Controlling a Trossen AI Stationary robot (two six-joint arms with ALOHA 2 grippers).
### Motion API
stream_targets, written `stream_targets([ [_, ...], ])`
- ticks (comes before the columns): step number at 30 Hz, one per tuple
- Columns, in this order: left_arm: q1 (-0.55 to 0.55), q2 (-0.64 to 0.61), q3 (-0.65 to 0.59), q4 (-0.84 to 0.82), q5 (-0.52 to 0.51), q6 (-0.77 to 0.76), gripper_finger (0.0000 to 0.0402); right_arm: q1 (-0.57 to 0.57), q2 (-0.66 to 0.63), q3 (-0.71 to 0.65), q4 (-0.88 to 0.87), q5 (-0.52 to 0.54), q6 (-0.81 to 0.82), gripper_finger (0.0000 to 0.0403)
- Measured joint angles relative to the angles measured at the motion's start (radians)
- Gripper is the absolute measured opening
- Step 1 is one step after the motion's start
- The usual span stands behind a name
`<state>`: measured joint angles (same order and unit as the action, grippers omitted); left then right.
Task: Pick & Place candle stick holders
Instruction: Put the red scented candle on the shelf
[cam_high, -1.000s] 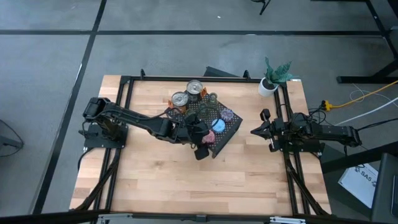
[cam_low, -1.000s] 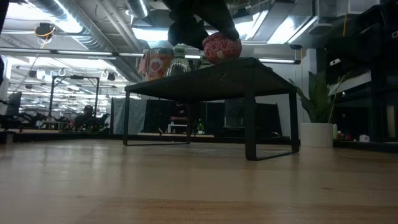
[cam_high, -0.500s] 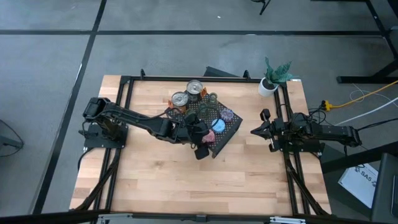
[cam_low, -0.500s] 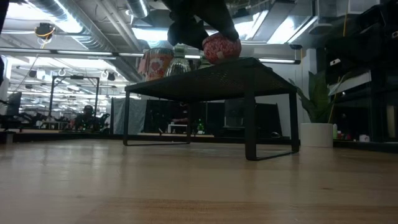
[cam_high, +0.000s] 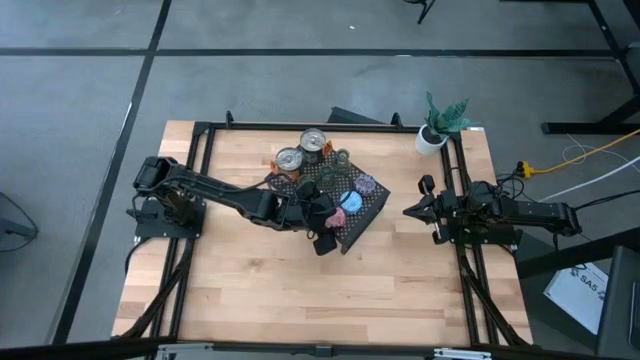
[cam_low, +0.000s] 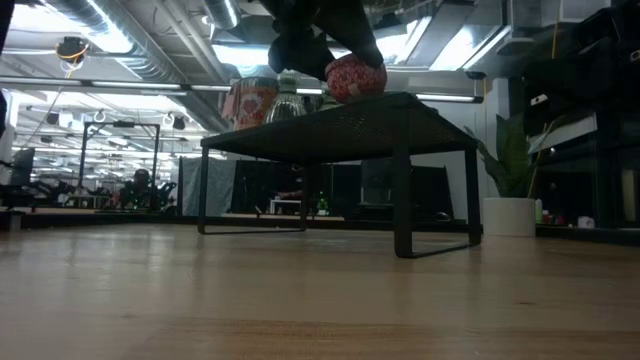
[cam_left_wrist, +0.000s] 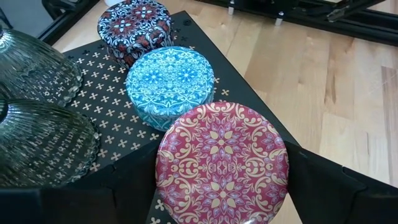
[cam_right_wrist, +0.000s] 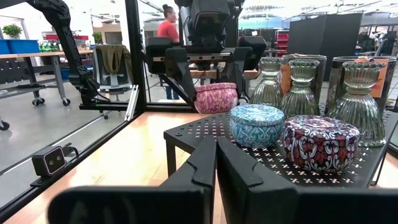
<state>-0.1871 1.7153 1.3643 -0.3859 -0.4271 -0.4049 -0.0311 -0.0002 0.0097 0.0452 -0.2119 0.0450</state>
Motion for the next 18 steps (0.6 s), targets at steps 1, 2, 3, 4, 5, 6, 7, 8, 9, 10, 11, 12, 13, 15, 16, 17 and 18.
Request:
stream_targets([
  [1, 0.0, 0.0, 0.0, 0.0, 0.0, 0.0, 0.0304, 0.0, 0.0, 0.0, 0.0, 0.0, 0.0, 0.0016],
  [2, 0.0, 0.0, 0.0, 0.0, 0.0, 0.0, 0.0305, 0.0, 0.0, 0.0, 0.0, 0.0, 0.0, 0.0016],
  [3, 0.0, 0.0, 0.0, 0.0, 0.0, 0.0, 0.0306, 0.0, 0.0, 0.0, 0.0, 0.0, 0.0, 0.0016],
  [4, 0.0, 0.0, 0.0, 0.0, 0.0, 0.0, 0.0306, 0.0, 0.0, 0.0, 0.0, 0.0, 0.0, 0.0016],
  [5, 0.0, 0.0, 0.0, 0.0, 0.0, 0.0, 0.0306, 0.0, 0.0, 0.0, 0.0, 0.0, 0.0, 0.0016],
  [6, 0.0, 0.0, 0.0, 0.0, 0.0, 0.0, 0.0306, 0.0, 0.0, 0.0, 0.0, 0.0, 0.0, 0.0016],
  [7, 0.0, 0.0, 0.0, 0.0, 0.0, 0.0, 0.0307, 0.0, 0.0, 0.0, 0.0, 0.0, 0.0, 0.0016],
  [8, 0.0, 0.0, 0.0, 0.0, 0.0, 0.0, 0.0307, 0.0, 0.0, 0.0, 0.0, 0.0, 0.0, 0.0016],
  [9, 0.0, 0.0, 0.0, 0.0, 0.0, 0.0, 0.0307, 0.0, 0.0, 0.0, 0.0, 0.0, 0.0, 0.0016],
  [10, 0.0, 0.0, 0.0, 0.0, -0.001, 0.0, 0.0307, 0.0, 0.0, 0.0, 0.0, 0.0, 0.0, 0.0016],
  [11, 0.0, 0.0, 0.0, 0.0, -0.001, 0.0, 0.0307, 0.0, 0.0, 0.0, 0.0, 0.0, 0.0, 0.0016],
  [12, 0.0, 0.0, 0.0, 0.0, -0.001, 0.0, 0.0307, 0.0, 0.0, 0.0, 0.0, 0.0, 0.0, 0.0016],
  [13, 0.0, 0.0, 0.0, 0.0, -0.001, 0.0, 0.0307, 0.0, 0.0, 0.0, 0.0, 0.0, 0.0, 0.0016],
  [15, 0.0, 0.0, 0.0, 0.0, -0.002, 0.0, 0.0308, 0.0, 0.0, 0.0, 0.0, 0.0, 0.0, 0.0016],
  [16, 0.0, 0.0, 0.0, 0.0, -0.005, -0.001, 0.0308, 0.0, 0.0, 0.0, 0.0, 0.0, 0.0, 0.0016],
  [17, 0.0, 0.0, 0.0, 0.0, -0.006, 0.0, 0.0308, 0.0, 0.0, 0.0, 0.0, 0.0, 0.0, 0.0016],
  [18, 0.0, 0.0, 0.0, 0.0, -0.007, -0.001, 0.0308, 0.0, 0.0, 0.0, 0.0, 0.0, 0.0, 0.0016],
])
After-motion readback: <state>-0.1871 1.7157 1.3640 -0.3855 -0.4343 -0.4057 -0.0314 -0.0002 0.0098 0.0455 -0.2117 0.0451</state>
